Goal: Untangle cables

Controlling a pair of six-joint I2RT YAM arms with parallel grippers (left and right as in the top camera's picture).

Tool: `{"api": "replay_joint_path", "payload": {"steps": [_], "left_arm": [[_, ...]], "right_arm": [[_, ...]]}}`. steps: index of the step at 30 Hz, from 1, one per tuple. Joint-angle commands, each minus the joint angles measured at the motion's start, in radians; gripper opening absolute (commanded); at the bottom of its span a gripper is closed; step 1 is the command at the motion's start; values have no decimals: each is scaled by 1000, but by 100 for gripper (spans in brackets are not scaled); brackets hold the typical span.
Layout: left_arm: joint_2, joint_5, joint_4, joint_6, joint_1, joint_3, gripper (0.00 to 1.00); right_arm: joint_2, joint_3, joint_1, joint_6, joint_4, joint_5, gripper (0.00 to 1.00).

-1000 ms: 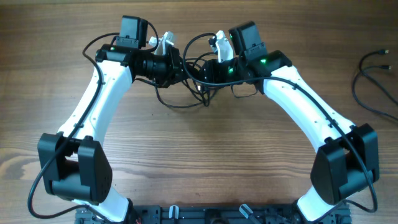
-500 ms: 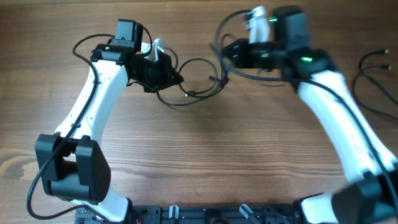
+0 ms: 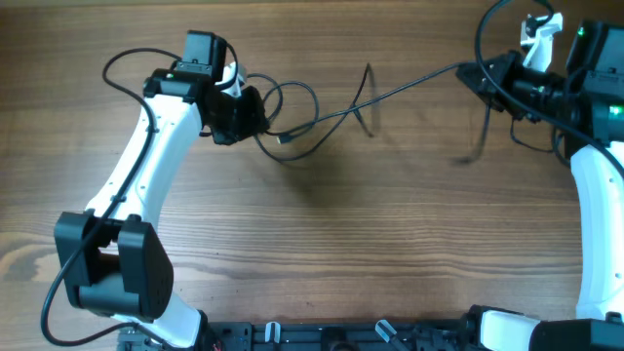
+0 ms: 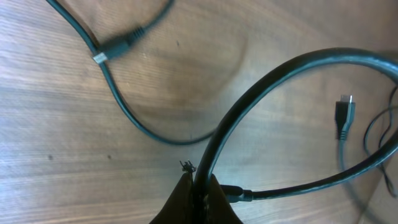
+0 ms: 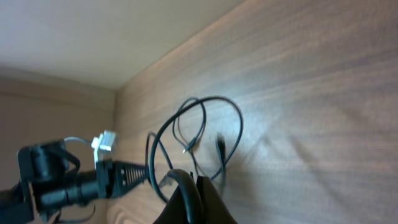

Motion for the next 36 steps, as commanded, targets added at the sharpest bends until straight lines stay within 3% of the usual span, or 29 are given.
{"api": "replay_joint_path", "payload": {"steps": [1, 9, 11, 14, 15, 19, 30, 36], "left_arm": [[-10, -211, 9, 25, 140, 4, 4], [-148, -95, 62, 58, 189, 37, 4], [-186, -61, 100, 71, 184, 37, 4], [-267, 30, 185, 70, 185, 37, 4], [-292, 61, 211, 70, 184, 37, 4], [-380, 166, 310, 67, 184, 37, 4], [-594, 259, 566, -129, 185, 37, 4], [-614, 259, 524, -280, 185, 37, 4]], "right_arm": [[-7, 20, -71, -31, -45, 124, 4], [26, 16, -53, -145, -169, 229, 8], [55, 16, -29, -188, -196, 229, 19], [114, 16, 11, -214, -224, 220, 51], [126, 16, 24, -225, -221, 201, 53], [140, 16, 80, -248, -164, 115, 54], [139, 16, 320, -334, 71, -151, 57], [136, 16, 436, -372, 288, -445, 65]]}}
